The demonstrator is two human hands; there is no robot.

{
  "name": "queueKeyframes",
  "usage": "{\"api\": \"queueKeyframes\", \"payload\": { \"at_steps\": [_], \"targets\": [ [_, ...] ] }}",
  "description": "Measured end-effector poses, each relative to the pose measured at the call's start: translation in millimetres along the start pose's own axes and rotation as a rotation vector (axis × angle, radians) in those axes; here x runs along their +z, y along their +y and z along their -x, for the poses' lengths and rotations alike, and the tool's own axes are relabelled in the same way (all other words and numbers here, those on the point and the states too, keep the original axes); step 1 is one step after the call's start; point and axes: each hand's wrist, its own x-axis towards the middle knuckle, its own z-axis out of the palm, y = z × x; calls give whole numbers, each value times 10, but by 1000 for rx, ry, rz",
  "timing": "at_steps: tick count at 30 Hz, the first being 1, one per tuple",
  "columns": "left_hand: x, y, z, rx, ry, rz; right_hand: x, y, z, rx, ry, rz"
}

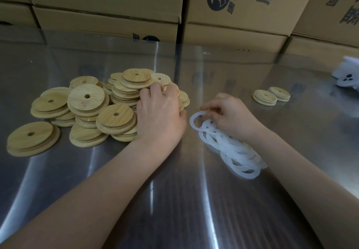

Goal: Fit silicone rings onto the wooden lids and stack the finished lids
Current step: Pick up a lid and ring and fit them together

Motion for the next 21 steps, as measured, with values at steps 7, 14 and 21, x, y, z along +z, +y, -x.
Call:
{"api": "queueKeyframes", "payload": {
  "at_steps": [7,14,21],
  "targets": [
    [44,-21,-20,7,22,10,-5,0,4,28,49,-52],
    [21,13,-4,69,75,219,-9,3,15,46,111,-147],
    [-54,62,3,-20,80,662,-67,-36,47,2,229,-303]
  ]
}}
